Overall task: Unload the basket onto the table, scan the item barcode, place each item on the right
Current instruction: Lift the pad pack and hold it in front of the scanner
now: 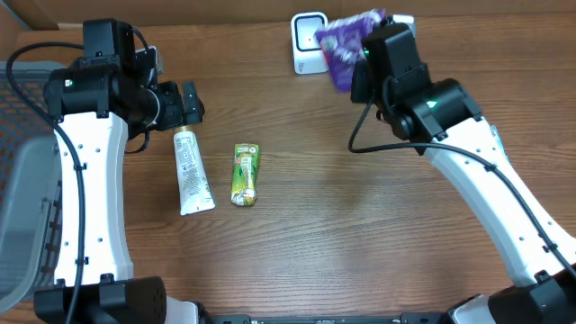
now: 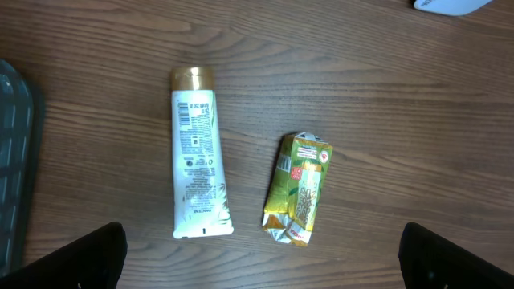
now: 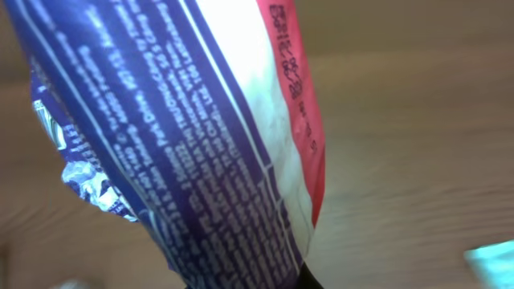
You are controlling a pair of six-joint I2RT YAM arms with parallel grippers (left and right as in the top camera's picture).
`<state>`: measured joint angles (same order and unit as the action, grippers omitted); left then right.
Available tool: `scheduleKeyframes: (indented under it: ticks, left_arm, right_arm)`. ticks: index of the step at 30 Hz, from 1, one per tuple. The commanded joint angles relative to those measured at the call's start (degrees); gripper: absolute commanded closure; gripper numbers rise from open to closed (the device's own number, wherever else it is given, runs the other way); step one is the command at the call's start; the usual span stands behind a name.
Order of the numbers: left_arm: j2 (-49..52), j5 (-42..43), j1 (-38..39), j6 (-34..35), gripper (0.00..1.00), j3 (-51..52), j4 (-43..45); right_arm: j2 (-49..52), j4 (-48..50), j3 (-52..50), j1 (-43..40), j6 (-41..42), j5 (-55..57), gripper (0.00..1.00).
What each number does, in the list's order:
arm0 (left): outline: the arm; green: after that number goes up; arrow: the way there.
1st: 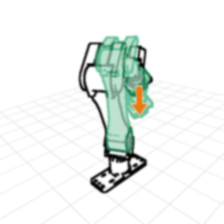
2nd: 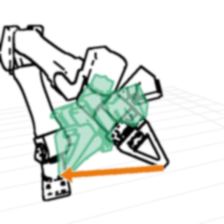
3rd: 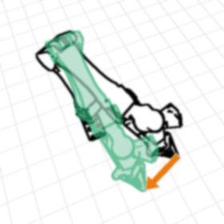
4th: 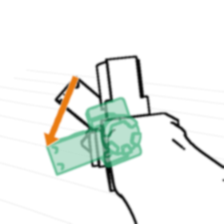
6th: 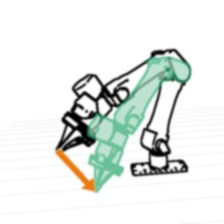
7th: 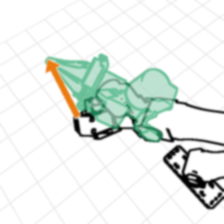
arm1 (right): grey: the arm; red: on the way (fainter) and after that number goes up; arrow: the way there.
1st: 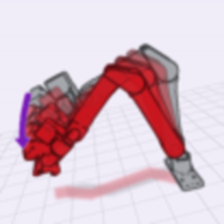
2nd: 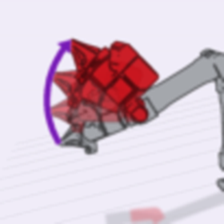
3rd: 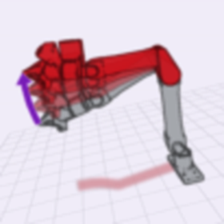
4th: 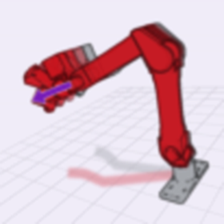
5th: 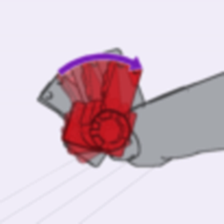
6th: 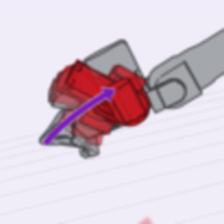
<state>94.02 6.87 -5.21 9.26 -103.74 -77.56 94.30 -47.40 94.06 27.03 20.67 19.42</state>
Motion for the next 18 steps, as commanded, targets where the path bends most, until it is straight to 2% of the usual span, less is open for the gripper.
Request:
scheduleKeyframes:
  ticks: [1,3,7,12,14,18]
  left_arm:
    - [0.6,0.2,0.1,0.2,0.00,-0.2,0.2]
    - [0.6,0.2,0.1,0.2,0.00,-0.2,0.2]
    - [0.6,0.2,0.1,0.2,0.00,-0.2,0.2]
    - [0.6,0.2,0.1,0.2,0.00,-0.2,0.2]
    - [0.6,0.2,0.1,0.2,0.01,-0.2,0.2]
    - [0.6,0.2,0.1,0.2,0.00,-0.2,0.2]
  right_arm:
    - [-0.3,10.3,0.7,2.4,-10.6,31.4,0.96]
    - [0.3,19.5,0.7,3.0,-18.1,36.7,0.96]
    - [4.3,39.3,0.7,3.3,-34.4,37.1,0.96]
    - [13.0,55.2,0.7,3.5,-53.5,39.3,0.96]
    - [17.4,65.4,0.7,3.5,-61.8,41.5,0.96]
    - [24.5,79.8,0.7,3.5,-73.7,39.0,0.96]
